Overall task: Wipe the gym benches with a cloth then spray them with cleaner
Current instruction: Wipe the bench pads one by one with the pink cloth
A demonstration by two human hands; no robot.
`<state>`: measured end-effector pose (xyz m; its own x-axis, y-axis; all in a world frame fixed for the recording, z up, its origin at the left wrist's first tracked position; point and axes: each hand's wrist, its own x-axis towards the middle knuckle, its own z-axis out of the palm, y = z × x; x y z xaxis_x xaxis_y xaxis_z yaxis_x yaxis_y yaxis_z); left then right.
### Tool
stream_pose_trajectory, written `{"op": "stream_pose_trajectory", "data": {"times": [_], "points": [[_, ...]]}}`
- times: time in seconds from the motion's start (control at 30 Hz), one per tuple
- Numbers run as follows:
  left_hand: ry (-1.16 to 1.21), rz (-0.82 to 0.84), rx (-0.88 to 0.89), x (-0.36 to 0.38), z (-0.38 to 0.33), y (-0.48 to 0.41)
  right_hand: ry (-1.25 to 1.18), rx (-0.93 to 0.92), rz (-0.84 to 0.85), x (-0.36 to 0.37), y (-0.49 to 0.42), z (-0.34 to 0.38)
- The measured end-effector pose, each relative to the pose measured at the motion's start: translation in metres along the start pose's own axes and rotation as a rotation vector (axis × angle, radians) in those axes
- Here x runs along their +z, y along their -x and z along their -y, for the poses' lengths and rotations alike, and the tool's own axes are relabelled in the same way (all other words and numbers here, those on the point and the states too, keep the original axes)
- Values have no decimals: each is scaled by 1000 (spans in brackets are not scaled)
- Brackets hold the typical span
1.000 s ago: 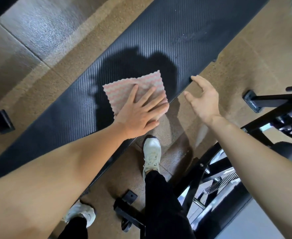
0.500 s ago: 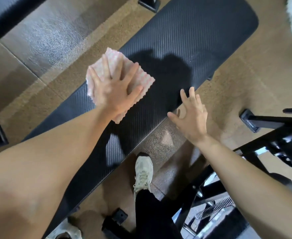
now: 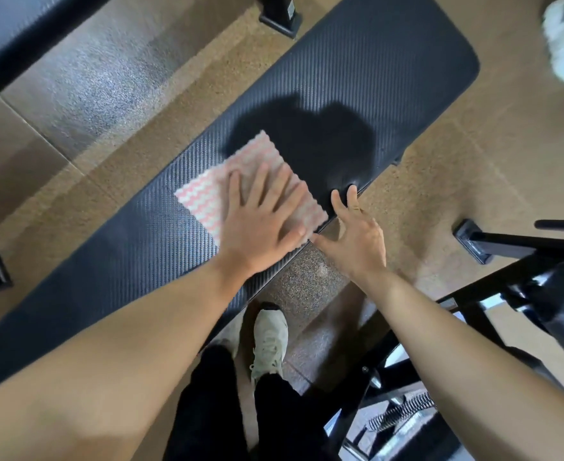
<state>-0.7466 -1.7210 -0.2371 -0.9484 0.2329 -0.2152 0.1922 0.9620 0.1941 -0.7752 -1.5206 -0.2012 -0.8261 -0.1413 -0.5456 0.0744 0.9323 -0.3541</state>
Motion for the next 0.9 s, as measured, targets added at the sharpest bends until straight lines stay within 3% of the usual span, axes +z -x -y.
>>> {"op": "stream_pose_trajectory", "data": {"times": [0.17,0.27,0.4,0.57,0.9], "points": [[-34,23,200,6,-11,16,-322,-20,87,-21,2,-21],[-69,45,245,-3,5,-1,-398,19,-91,-30,-5,-24],[-69,47,107,-21,27,-48,-366,73,-344,-45,-16,-10],[-39,59,-97,-48,61,-120,-294,179,-241,-52,-45,-4],[-8,12,-52,-37,35,-142,-288,209,-189,-51,-53,-11]]}}
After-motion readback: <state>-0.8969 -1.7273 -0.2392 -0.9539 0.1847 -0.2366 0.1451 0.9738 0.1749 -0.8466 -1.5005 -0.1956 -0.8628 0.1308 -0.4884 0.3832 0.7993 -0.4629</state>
